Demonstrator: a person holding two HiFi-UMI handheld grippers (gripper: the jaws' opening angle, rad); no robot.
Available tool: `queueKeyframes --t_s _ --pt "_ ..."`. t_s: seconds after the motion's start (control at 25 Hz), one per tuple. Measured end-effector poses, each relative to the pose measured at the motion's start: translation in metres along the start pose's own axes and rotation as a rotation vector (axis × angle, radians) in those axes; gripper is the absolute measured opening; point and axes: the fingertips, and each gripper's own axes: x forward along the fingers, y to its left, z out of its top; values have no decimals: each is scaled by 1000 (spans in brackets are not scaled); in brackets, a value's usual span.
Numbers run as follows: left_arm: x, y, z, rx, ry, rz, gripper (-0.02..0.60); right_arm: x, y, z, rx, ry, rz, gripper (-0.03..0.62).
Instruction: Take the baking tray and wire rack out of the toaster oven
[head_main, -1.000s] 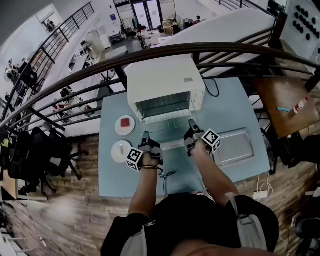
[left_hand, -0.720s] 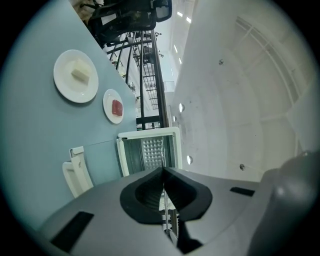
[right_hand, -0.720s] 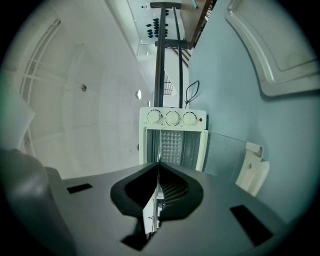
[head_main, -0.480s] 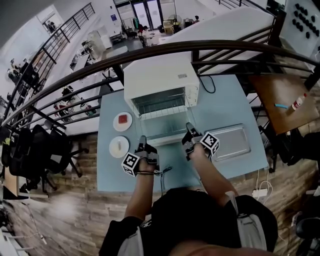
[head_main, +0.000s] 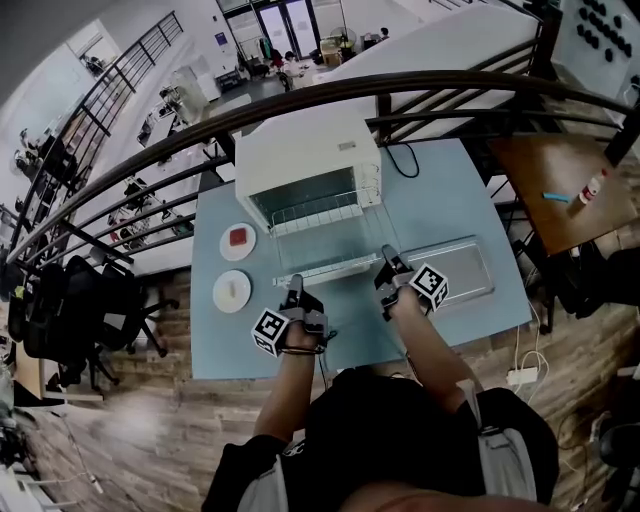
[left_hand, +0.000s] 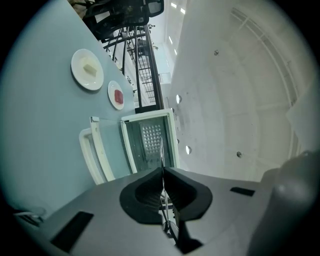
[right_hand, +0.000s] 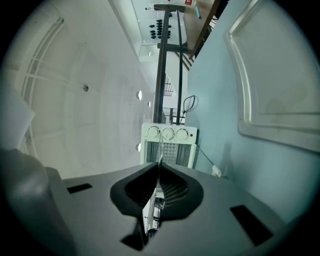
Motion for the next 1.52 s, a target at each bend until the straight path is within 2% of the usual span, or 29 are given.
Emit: queueKeyframes --t_s 0.32,0.68,1.16,1.52 --pt "0 12 -76 21 106 16 18 -52 -24 54 -7 -67 -41 14" --pt "10 6 -162 55 262 1 21 -112 -42 124 -19 -197 -88 14" --pt "7 26 -274 123 512 43 31 -204 -87 195 -37 -361 -220 15" --pt "5 52 -330 162 630 107 41 -242 -125 227 -70 -387 -338 20"
